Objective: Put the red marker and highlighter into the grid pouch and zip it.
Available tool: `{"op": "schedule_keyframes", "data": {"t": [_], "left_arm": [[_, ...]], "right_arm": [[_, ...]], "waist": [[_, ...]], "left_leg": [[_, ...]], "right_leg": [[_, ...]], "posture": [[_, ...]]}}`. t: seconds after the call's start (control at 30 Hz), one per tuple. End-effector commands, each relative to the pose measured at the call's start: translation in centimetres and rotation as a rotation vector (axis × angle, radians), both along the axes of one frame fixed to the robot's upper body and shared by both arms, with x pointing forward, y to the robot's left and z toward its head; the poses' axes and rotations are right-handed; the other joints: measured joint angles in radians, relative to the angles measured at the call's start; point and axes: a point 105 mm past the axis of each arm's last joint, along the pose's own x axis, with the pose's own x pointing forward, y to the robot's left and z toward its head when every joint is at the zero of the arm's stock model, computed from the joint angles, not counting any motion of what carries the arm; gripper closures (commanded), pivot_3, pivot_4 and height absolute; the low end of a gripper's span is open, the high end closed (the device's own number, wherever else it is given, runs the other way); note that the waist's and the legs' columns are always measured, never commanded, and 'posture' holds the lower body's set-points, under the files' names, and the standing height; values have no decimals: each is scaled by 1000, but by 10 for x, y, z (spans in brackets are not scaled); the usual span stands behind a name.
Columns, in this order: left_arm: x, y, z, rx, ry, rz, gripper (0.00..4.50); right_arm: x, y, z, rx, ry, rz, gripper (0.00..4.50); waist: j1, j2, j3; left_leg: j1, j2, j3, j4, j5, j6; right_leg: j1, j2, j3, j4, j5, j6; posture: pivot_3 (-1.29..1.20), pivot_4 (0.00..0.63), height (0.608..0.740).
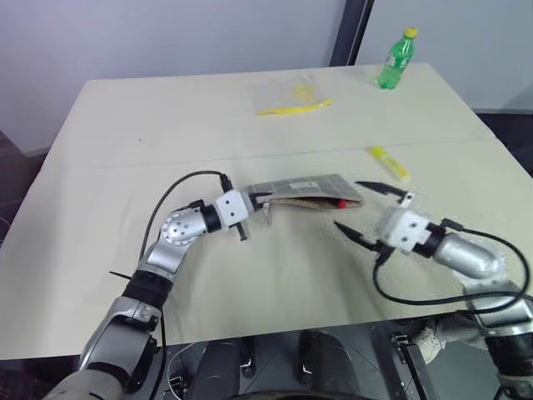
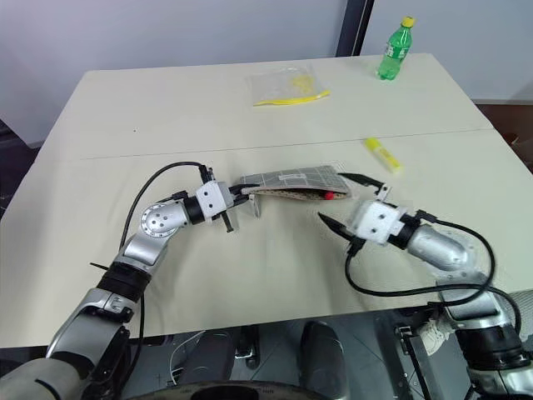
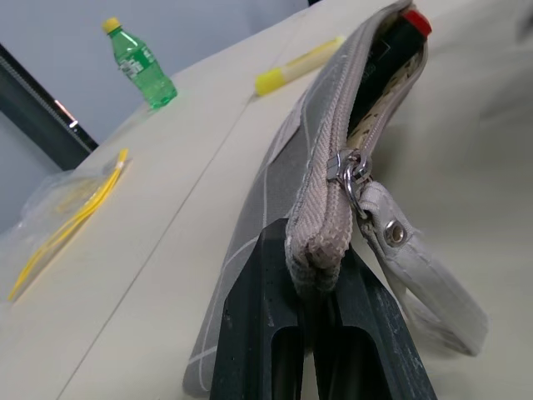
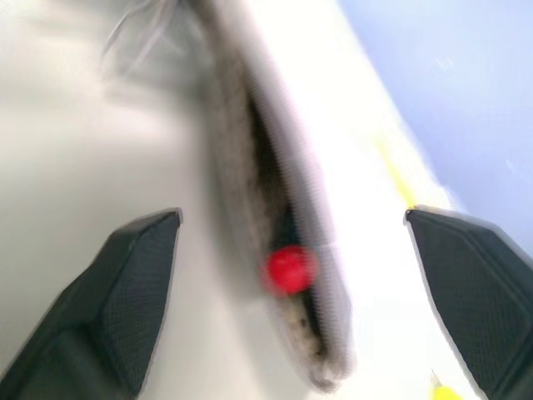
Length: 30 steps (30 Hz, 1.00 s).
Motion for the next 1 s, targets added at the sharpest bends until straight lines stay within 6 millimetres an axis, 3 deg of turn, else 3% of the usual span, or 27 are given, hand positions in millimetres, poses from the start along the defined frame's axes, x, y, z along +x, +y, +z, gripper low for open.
{"op": "schedule_keyframes", "data": {"t": [0.03,0.1,0.3,0.4,0.47,0.67,0.9,1.0], "left_arm": [[3,6,11,-11,-49,28,4500],[3,6,10,-6,-51,31,4500],[1,4,11,-17,-50,27,4500],[0,-1,9,-10,-49,14,4500],[-1,-4,8,-3,-51,5,4500],[-3,-6,9,-4,-57,6,4500],[-5,-4,9,2,-59,15,4500],[-6,-4,9,1,-58,19,4500]], "right_arm": [[12,-41,22,270,17,-224,41],[17,-58,20,349,45,-331,41],[40,-96,-8,287,168,-589,41],[71,-109,-6,340,213,-647,41],[89,-113,-10,367,268,-666,41],[118,-111,-23,411,389,-631,41],[135,-115,-34,375,462,-690,41],[133,-119,-44,417,524,-724,921]], "waist": [[1,0,0],[1,0,0],[0,0,0],[-8,1,0],[-14,1,0],[-11,1,0],[-20,2,1],[-25,2,1]], "left_leg": [[0,0,0,0,0,0],[0,0,0,0,-1,-2],[-1,0,0,0,-1,-2],[-1,0,1,0,0,0],[-1,0,3,0,0,0],[-1,0,3,-1,1,-1],[-1,0,5,-1,3,-4],[-1,0,4,-1,3,-4]], "right_leg": [[0,0,0,0,0,0],[-1,0,0,0,0,-1],[-3,0,0,0,0,-1],[-2,0,1,0,0,-1],[-3,0,2,1,1,-2],[-3,0,1,2,1,-1],[-3,0,1,2,2,1],[-3,0,1,2,2,1]], "posture": [[0,150,740],[0,150,740],[0,150,740],[0,150,740],[0,150,740],[0,150,740],[0,150,740],[0,150,740]]}}
